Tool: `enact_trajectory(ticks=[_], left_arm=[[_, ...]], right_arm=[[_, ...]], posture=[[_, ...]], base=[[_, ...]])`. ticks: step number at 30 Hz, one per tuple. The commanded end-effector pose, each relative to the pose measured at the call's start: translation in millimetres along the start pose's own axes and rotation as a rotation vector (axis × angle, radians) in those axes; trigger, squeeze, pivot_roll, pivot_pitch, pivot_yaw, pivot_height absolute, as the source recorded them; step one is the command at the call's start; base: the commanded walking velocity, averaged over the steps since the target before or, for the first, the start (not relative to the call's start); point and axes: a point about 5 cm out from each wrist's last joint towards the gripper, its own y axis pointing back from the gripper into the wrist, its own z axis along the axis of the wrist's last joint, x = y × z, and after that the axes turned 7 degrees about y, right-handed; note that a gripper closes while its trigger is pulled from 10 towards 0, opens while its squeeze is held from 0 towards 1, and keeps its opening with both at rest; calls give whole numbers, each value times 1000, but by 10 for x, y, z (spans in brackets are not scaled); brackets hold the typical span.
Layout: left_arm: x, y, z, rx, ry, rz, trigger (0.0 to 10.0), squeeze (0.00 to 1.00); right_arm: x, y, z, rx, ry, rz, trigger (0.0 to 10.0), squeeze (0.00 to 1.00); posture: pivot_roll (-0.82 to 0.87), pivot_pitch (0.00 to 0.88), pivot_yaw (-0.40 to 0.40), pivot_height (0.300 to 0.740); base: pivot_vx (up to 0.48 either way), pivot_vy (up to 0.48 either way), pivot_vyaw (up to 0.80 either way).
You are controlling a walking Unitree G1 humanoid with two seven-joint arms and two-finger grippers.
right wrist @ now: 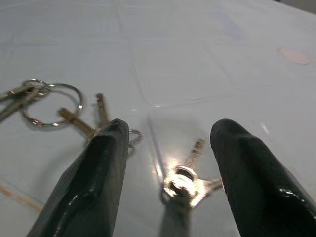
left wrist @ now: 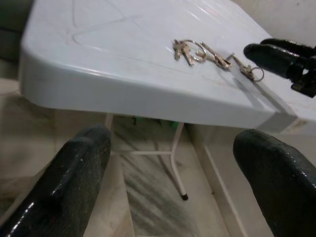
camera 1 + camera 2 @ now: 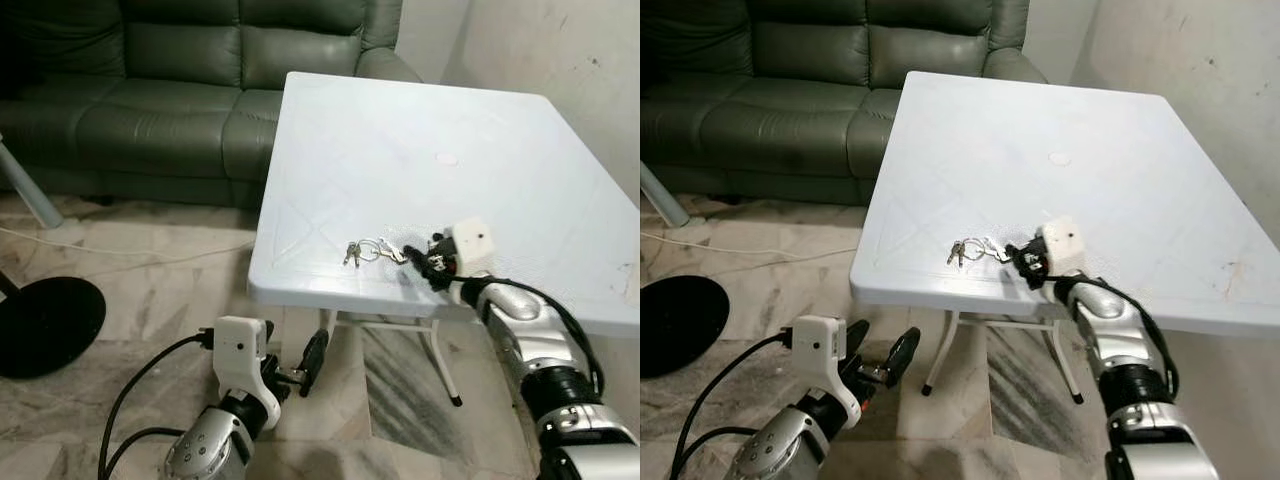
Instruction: Hang keys on a hook
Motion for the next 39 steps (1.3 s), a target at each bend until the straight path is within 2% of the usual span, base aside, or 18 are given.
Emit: enact_trajectory(ticks=[1, 7, 14, 15, 16, 17, 18, 39], left_arm=[[-42, 29, 18, -3, 7, -10, 10000, 0], [-46, 31, 22, -2, 7, -10, 10000, 0], [-50, 32, 24, -1, 7, -9, 10000, 0], [-57, 31, 23, -1, 10, -11, 10000, 0], [-60, 29, 23, -1, 11, -11, 10000, 0], [-63, 28, 22, 0, 11, -12, 10000, 0], [-63, 29, 21, 0, 11, -11, 10000, 0], [-69, 52, 11, 2, 21, 6, 10000, 0]], right_arm=[[-97, 47, -23, 0, -2, -3, 10000, 0], [-169, 119, -87, 17, 0, 39, 10000, 0], [-176, 136, -108, 14, 5, 62, 10000, 0], [-175, 140, -117, 15, 8, 62, 8588, 0], [-177, 142, -120, 16, 9, 61, 8588, 0], [-177, 145, -126, 17, 12, 63, 902, 0], [-175, 147, -131, 18, 13, 65, 0, 0], [-154, 161, -181, 40, 47, 78, 0, 0]], posture=[[122, 184, -96, 740], [120, 183, -95, 740], [116, 185, -94, 740], [116, 185, -94, 740], [116, 188, -95, 740], [116, 188, -95, 740], [116, 188, -95, 740], [118, 200, -102, 740]], base=[[0, 0, 0], [0, 0, 0], [0, 0, 0], [0, 0, 0], [0, 0, 0], [0, 0, 0], [0, 0, 0], [0, 0, 0]])
